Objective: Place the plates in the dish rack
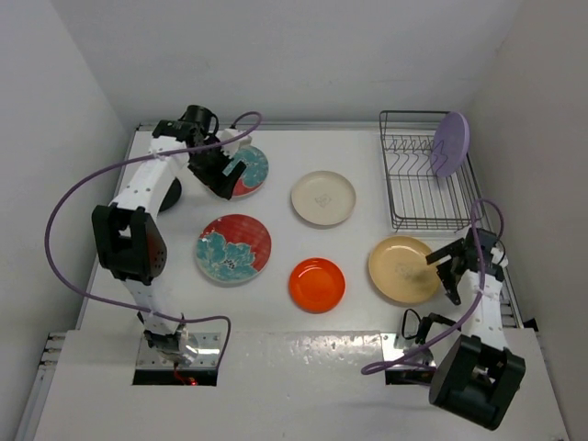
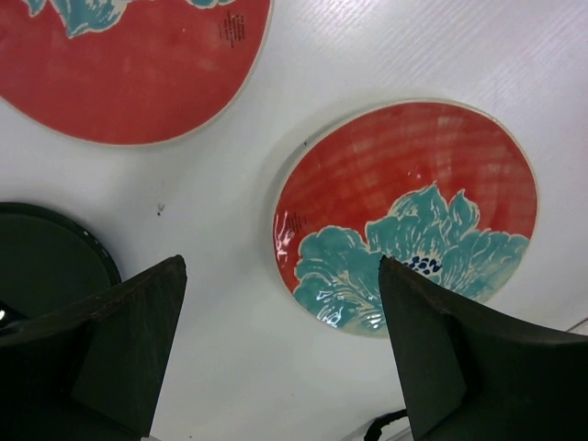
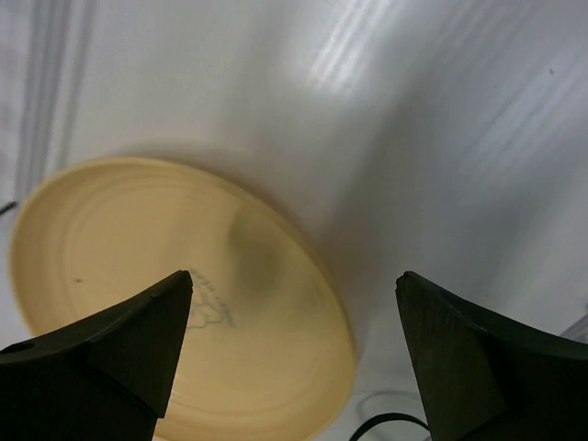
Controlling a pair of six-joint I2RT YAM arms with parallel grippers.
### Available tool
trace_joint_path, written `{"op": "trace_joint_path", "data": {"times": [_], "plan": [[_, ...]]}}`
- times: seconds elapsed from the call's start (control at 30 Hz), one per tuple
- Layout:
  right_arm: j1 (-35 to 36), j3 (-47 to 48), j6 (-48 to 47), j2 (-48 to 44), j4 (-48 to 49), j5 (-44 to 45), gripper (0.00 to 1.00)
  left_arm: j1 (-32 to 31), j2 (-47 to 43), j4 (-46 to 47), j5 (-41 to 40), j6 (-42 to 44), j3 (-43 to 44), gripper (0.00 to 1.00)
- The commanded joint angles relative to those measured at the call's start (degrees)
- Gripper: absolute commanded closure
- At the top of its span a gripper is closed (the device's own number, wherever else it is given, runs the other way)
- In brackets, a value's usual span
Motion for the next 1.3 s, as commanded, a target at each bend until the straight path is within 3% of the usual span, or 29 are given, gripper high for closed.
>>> {"op": "trace_joint_path", "data": {"times": [0.0,0.2,0.23,0.3,0.33,0.43,0.57,0.8,0.97,1.1,1.27], "plan": [[-0.19,-2.59,0.27,0.87,2.15,4.67,0.09,0.66,-5.20,1.79,0.06,0.64,-1.43,0.10],[-0.10,-3.83,0.62,10.00,5.14,8.89,0.29,1.20,-7.15,1.79,2.52,0.64,-1.44,0.10],[-0.10,-4.18,-0.26,11.24,5.15,8.90,0.41,1.20,-7.76,1.79,2.52,0.64,-1.44,0.10],[-0.19,-4.27,-0.79,12.30,5.06,7.58,0.54,1.20,-7.76,1.79,2.52,0.64,-1.44,0.10],[-0.19,-4.36,-0.97,12.83,4.80,7.32,0.71,1.20,-8.28,1.79,2.52,0.64,-1.44,0.10],[-0.02,-5.24,-3.94,10.65,5.15,7.23,0.85,1.20,-8.29,1.79,2.00,0.64,-1.44,0.10],[0.34,-6.64,-5.54,5.46,5.85,6.61,0.97,1.20,-8.82,1.79,1.47,0.64,-1.44,0.10],[0.34,-4.80,-5.89,-1.75,-1.87,0.55,1.00,1.20,-10.66,1.79,2.00,0.64,-1.44,0.10],[2.26,-2.78,-7.30,-7.11,-5.57,-9.02,1.00,1.20,-11.97,1.79,2.00,0.64,-1.97,0.10],[9.89,1.34,-8.70,-4.41,-7.77,-14.39,1.00,1.20,-11.98,1.79,3.05,0.64,-1.97,0.10],[24.05,8.82,-7.12,0.87,-8.74,-13.61,1.00,1.20,-12.50,1.27,3.67,0.64,-1.97,0.10]]}}
